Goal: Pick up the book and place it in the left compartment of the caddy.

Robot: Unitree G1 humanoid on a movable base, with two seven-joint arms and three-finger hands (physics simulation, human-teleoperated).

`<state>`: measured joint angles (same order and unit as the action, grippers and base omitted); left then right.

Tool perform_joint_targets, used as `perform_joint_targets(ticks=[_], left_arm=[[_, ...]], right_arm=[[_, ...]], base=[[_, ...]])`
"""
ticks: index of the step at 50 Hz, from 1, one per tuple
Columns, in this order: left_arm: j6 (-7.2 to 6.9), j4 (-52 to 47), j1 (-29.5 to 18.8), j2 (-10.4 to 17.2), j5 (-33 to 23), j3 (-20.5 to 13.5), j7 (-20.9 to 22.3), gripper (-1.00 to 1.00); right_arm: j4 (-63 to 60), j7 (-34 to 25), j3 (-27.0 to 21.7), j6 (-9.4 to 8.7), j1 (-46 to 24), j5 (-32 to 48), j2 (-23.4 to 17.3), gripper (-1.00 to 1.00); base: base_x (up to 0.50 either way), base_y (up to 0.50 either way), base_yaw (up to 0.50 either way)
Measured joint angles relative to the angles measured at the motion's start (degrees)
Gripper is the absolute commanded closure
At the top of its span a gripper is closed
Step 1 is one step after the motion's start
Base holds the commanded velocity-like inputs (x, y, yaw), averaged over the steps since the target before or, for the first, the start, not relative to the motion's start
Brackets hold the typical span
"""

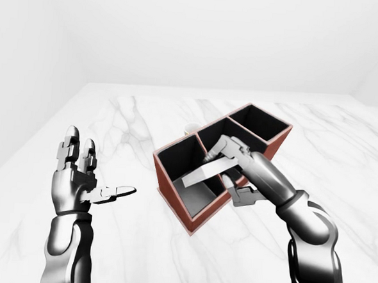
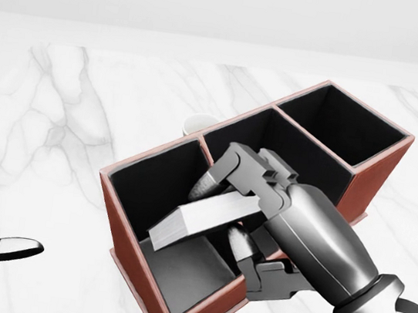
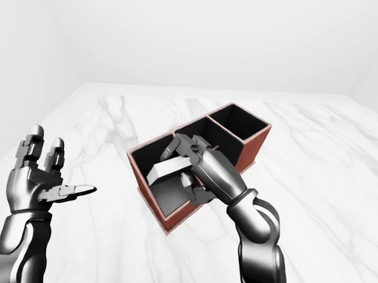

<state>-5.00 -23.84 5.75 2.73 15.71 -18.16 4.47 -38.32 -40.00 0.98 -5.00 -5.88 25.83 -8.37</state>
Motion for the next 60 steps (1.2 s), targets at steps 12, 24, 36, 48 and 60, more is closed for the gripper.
perform_joint_targets(ticks=[12, 24, 36, 48, 60], left_arm=[[0.0, -0.11, 0.01, 0.01, 0.01, -0.01, -0.03, -1.0], [0.0, -0.17, 0.0, 0.0, -0.03, 0.03, -0.07, -1.0], [0.0, -0.25, 0.07, -0.04, -0.04, 0.03, -0.05, -1.0], [0.0, -0.19, 0.11, -0.06, -0.06, 0.03, 0.0, -1.0], [0.0, -0.18, 0.06, -0.06, -0.1, 0.07, -0.03, -1.0]], right_arm=[[0.35, 0.0, 0.43, 0.0, 0.17, 1.54, 0.24, 1.0], [2.62, 0.0, 1.5, 0.0, 0.97, 3.21, 0.95, 1.0], [4.39, 0.0, 2.33, 0.0, 1.36, 4.75, 1.62, 1.0], [5.5, 0.0, 2.36, 0.0, 1.17, 5.97, 2.01, 1.0], [6.58, 0.0, 2.44, 0.0, 1.22, 6.83, 2.37, 1.0]], base=[[0.0, 0.0, 0.0], [0.0, 0.0, 0.0], [0.0, 0.0, 0.0], [0.0, 0.0, 0.0], [0.0, 0.0, 0.0]])
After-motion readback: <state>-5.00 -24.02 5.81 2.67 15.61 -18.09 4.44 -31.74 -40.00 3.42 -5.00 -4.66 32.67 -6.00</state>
